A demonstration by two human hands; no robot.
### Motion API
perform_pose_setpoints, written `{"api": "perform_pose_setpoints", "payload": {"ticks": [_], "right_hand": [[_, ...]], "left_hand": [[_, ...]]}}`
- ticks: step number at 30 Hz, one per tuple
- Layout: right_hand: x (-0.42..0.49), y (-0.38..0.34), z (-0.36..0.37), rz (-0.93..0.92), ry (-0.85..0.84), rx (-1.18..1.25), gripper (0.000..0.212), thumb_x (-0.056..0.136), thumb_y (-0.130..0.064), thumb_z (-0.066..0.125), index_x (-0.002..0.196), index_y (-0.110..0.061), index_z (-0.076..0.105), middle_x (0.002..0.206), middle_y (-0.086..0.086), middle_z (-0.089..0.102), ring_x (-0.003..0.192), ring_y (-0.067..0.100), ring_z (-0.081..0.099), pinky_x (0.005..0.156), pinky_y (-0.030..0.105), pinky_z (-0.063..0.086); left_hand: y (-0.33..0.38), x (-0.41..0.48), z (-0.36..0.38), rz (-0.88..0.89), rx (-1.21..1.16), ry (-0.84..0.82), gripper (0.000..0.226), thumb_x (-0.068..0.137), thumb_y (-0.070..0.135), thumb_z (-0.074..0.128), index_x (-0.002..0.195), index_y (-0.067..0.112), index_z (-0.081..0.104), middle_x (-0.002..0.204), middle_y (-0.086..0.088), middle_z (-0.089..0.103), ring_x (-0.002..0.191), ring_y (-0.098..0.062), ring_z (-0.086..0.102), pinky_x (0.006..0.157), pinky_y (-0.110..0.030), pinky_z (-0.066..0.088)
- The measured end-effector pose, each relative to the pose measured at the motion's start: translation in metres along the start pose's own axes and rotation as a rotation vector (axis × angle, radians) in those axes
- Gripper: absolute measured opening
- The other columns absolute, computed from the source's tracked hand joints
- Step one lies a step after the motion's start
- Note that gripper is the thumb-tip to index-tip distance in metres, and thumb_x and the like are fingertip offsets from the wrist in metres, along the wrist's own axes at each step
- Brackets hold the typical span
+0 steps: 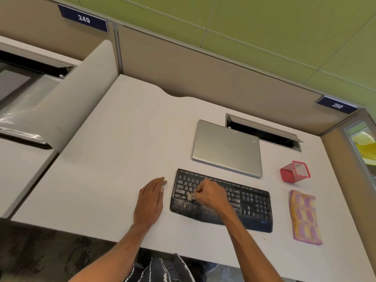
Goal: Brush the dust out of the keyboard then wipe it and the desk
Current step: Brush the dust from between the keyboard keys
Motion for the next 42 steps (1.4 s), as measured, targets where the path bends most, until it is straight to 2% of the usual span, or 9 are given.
{"api": "perform_pose_setpoints", "payload": {"ticks": [4,9,17,22,26,30,36,39,42], "right_hand": [[0.001,0.006,-0.019,0.024,0.168,0.02,0.019,0.1,-0.029,0.063,0.092,-0.025,0.08,0.073,-0.017,0.072,0.046,0.002,0.052,0.046,0.017,0.04],[0.003,0.003,0.006,-0.017,-0.033,-0.029,0.015,0.096,-0.024,0.067,0.088,-0.025,0.08,0.088,-0.014,0.077,0.052,0.002,0.054,0.051,0.018,0.046],[-0.005,-0.016,-0.007,-0.245,0.052,-0.133,0.021,0.103,-0.045,0.06,0.116,-0.039,0.076,0.095,-0.025,0.075,0.054,0.0,0.056,0.053,0.017,0.046],[-0.001,0.012,-0.012,-0.151,0.064,-0.312,0.017,0.101,-0.039,0.065,0.113,-0.035,0.076,0.086,-0.018,0.074,0.069,0.001,0.064,0.071,0.023,0.056],[-0.006,-0.005,-0.013,-0.215,0.091,-0.246,0.02,0.103,-0.037,0.061,0.116,-0.037,0.076,0.098,-0.021,0.076,0.064,-0.003,0.06,0.061,0.018,0.047],[-0.01,-0.008,-0.003,-0.224,0.094,-0.298,0.022,0.104,-0.039,0.059,0.119,-0.038,0.075,0.086,-0.019,0.073,0.063,0.0,0.059,0.056,0.02,0.043],[-0.011,0.02,-0.018,-0.095,0.068,-0.391,0.011,0.099,-0.036,0.066,0.103,-0.03,0.073,0.078,-0.014,0.069,0.068,0.005,0.063,0.073,0.028,0.057],[-0.012,0.019,-0.023,-0.086,0.108,-0.229,0.017,0.101,-0.035,0.061,0.09,-0.031,0.074,0.077,-0.015,0.073,0.055,0.0,0.054,0.059,0.019,0.046],[-0.013,0.02,-0.023,-0.032,0.18,-0.101,0.02,0.102,-0.03,0.059,0.097,-0.031,0.078,0.073,-0.016,0.072,0.047,0.001,0.051,0.049,0.019,0.041]], "left_hand": [[0.0,0.001,0.001,0.002,-0.001,-0.003,0.04,0.117,0.029,0.037,0.148,0.03,0.061,0.157,0.017,0.055,0.15,-0.003,0.045,0.123,-0.028,0.032],[-0.001,0.0,0.001,0.0,0.009,-0.002,0.04,0.116,0.029,0.037,0.148,0.03,0.061,0.157,0.017,0.054,0.15,-0.003,0.044,0.123,-0.029,0.033],[0.0,0.0,0.0,-0.006,-0.002,0.001,0.04,0.117,0.03,0.036,0.149,0.03,0.06,0.157,0.018,0.054,0.15,-0.001,0.043,0.124,-0.029,0.033],[-0.002,0.0,0.001,-0.001,0.0,0.002,0.04,0.117,0.03,0.037,0.148,0.03,0.06,0.157,0.018,0.054,0.15,-0.001,0.043,0.125,-0.03,0.034],[-0.001,0.001,0.001,-0.001,0.003,0.001,0.04,0.117,0.031,0.036,0.149,0.03,0.06,0.157,0.018,0.054,0.15,-0.002,0.044,0.124,-0.03,0.034],[-0.002,0.0,0.002,-0.003,0.003,-0.003,0.04,0.117,0.032,0.035,0.15,0.031,0.059,0.157,0.018,0.054,0.15,-0.002,0.044,0.125,-0.029,0.032],[-0.004,0.0,0.004,-0.006,0.005,-0.013,0.04,0.117,0.032,0.035,0.15,0.032,0.058,0.158,0.02,0.052,0.15,0.0,0.042,0.125,-0.028,0.03],[-0.005,0.0,0.003,-0.011,0.0,-0.01,0.04,0.117,0.033,0.035,0.149,0.032,0.059,0.157,0.02,0.052,0.15,0.0,0.042,0.125,-0.026,0.029],[-0.004,0.0,0.003,-0.009,-0.001,-0.006,0.041,0.117,0.033,0.035,0.149,0.032,0.059,0.157,0.02,0.053,0.15,0.0,0.042,0.125,-0.025,0.028]]}}
Point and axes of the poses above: each hand's wrist, its own x-axis towards the middle knuckle, its own z-axis out of the palm, y = z × x, the point moved 10 cm from there along x, towards the middle knuckle
